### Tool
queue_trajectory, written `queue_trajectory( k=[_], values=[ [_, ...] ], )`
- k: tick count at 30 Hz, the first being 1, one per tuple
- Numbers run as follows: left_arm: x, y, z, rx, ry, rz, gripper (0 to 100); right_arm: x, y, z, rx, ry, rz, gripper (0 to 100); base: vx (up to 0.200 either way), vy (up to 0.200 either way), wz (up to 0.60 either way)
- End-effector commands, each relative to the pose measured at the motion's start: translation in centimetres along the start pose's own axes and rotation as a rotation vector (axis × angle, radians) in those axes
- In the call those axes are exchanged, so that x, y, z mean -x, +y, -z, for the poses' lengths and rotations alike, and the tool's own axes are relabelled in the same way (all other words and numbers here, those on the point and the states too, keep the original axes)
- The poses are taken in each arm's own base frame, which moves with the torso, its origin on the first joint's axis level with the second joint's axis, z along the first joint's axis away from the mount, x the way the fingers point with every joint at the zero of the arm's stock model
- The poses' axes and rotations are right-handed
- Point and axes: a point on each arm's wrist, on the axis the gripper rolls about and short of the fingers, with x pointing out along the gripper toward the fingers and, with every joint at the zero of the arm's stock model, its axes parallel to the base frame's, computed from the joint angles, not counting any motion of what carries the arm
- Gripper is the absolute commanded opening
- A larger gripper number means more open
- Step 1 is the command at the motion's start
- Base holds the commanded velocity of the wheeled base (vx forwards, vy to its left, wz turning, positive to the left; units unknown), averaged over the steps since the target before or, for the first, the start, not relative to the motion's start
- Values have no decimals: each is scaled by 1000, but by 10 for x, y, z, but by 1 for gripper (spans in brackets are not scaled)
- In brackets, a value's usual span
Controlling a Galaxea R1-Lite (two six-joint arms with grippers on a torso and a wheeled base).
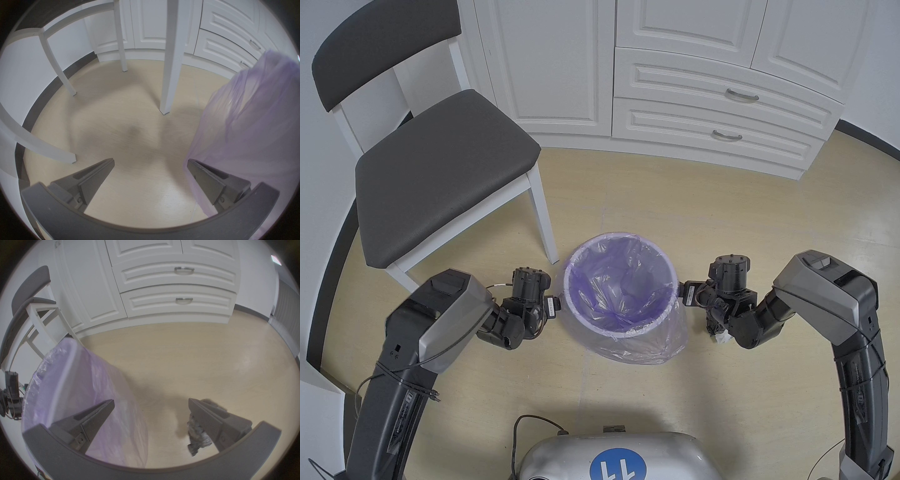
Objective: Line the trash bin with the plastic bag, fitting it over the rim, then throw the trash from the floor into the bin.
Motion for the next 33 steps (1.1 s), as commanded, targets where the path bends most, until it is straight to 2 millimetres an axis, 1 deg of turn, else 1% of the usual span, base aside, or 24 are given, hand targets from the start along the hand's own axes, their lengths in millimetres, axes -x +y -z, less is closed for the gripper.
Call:
queue_trajectory(
  k=[1, 8, 11, 12, 13, 16, 20, 22, 25, 26, 27, 28, 29, 32, 33],
  values=[
    [33, 9, -33, 32, -40, 5, 100, -15, 5, 37, -23, 78, -43, 100, 0, 0, 0],
    [58, 15, -42, 20, -32, 7, 100, -21, 3, 57, -8, 159, -31, 100, 0, 0, 0],
    [70, 16, -48, 18, -34, 10, 100, -21, 5, 59, -3, 176, -30, 100, 0, 0, 0],
    [71, 16, -48, 18, -34, 10, 100, -21, 5, 59, -3, 177, -30, 100, 0, 0, 0],
    [77, 17, -51, 18, -35, 11, 100, -21, 5, 59, 4, 192, -27, 100, 0, 0, 0],
    [87, 17, -58, 21, -46, 15, 100, -21, 7, 60, 22, 233, -4, 100, 0, 0, 0],
    [102, 17, -65, 25, -57, 25, 100, -19, 9, 60, 37, 226, 38, 100, 0, 0, 0],
    [117, 19, -68, 28, -52, 33, 100, -14, 8, 47, 57, 207, 49, 100, 0, 0, 0],
    [139, 25, -66, 23, -56, 39, 100, 2, 2, 28, 102, 199, 56, 100, 0, 0, 0],
    [148, 28, -66, 22, -62, 42, 100, 10, -2, 21, 125, 201, 61, 100, 0, 0, 0],
    [153, 30, -67, 22, -65, 45, 100, 14, -4, 18, 137, 204, 63, 100, 0, 0, 0],
    [168, 35, -70, 24, -78, 55, 100, 26, -7, 7, 167, 199, 64, 100, 0, 0, 0],
    [168, 35, -70, 24, -78, 55, 100, 26, -7, 7, 167, 199, 64, 100, 0, 0, 0],
    [200, 42, -77, 28, -89, 112, 100, 51, -10, -22, 187, 157, 62, 100, 0, 0, 0],
    [206, 44, -79, 31, -96, 116, 100, 57, -9, -29, 187, 142, 60, 100, 0, 0, 0]
  ],
)
